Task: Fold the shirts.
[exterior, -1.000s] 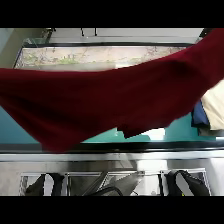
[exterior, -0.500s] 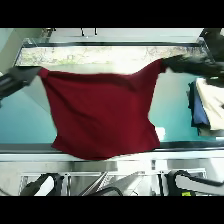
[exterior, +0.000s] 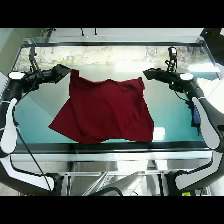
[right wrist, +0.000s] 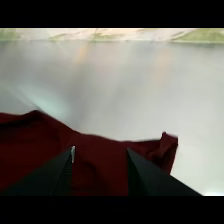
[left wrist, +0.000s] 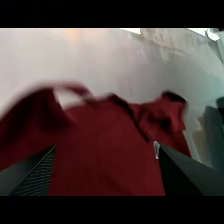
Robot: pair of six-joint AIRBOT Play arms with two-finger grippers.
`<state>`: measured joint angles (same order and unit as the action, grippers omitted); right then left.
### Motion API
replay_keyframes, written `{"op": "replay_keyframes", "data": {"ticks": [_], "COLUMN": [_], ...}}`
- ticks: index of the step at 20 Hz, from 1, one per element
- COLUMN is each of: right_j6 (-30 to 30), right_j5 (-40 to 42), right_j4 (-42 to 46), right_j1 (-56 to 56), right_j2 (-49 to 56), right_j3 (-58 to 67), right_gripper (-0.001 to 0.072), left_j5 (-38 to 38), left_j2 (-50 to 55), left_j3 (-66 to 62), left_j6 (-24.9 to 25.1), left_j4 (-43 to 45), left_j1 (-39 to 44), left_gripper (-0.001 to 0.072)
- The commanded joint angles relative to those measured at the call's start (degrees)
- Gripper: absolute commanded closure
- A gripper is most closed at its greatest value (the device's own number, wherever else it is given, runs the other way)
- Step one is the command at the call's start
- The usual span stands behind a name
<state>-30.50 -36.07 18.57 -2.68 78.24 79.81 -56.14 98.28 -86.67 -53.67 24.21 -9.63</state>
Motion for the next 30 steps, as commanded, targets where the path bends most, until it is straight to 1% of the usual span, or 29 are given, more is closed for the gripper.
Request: {"op": "replay_keyframes", "data": {"ticks": [1, 3, 4, 5, 6, 8, 11, 14, 19, 23, 27, 30], "right_j6": [-10.4, -18.4, -20.2, -21.7, -23.3, -24.9, -24.7, -23.2, -22.6, -21.8, -20.6, -20.2], "right_j5": [-6.6, -17.5, -24.0, -29.9, -33.3, -36.9, -36.9, -36.9, -36.9, -38.7, -40.4, -42.3], "right_j4": [4.4, 11.6, 14.5, 16.8, 18.1, 19.4, 21.3, 21.4, 21.3, 21.4, 21.4, 21.4], "right_j1": [-4.8, -10.3, -12.8, -15.2, -17.3, -21.5, -24.3, -23.6, -22.4, -22.3, -22.3, -22.3], "right_j2": [-0.9, -2.3, -2.6, -3.0, -3.7, -5.6, -8.0, -8.4, -8.5, -8.5, -8.6, -8.6], "right_j3": [0.2, 0.2, 0.0, -1.1, -3.1, -9.6, -19.0, -23.6, -24.3, -24.3, -24.3, -24.3], "right_gripper": [0.0353, 0.036, 0.0493, 0.051, 0.0508, 0.0467, 0.0458, 0.0457, 0.0457, 0.0457, 0.0458, 0.0457], "left_j5": [-13.7, -22.2, -26.9, -31.6, -35.5, -39.2, -38.2, -34.6, -32.5, -32.1, -33.2, -33.7], "left_j2": [5.4, 5.5, 5.5, 5.5, 5.5, 5.5, 5.5, 5.6, 5.6, 5.6, 5.6, 5.6], "left_j3": [-8.0, -11.4, -12.3, -12.4, -11.7, -8.2, -1.2, 3.2, 4.6, 4.6, 4.7, 4.7], "left_j6": [-4.8, -11.0, -12.4, -13.6, -14.5, -15.0, -14.8, -13.0, -10.0, -9.8, -10.9, -12.0], "left_j4": [1.9, 12.5, 18.0, 23.0, 27.7, 34.2, 35.2, 36.7, 37.8, 38.1, 47.4, 49.5], "left_j1": [-3.5, -6.9, -8.6, -10.2, -11.9, -15.0, -18.5, -19.2, -16.8, -14.0, -11.3, -11.1], "left_gripper": [0.0019, 0.0019, 0.0019, 0.002, 0.0019, 0.0019, 0.002, 0.002, 0.002, 0.002, 0.002, 0.002]}}
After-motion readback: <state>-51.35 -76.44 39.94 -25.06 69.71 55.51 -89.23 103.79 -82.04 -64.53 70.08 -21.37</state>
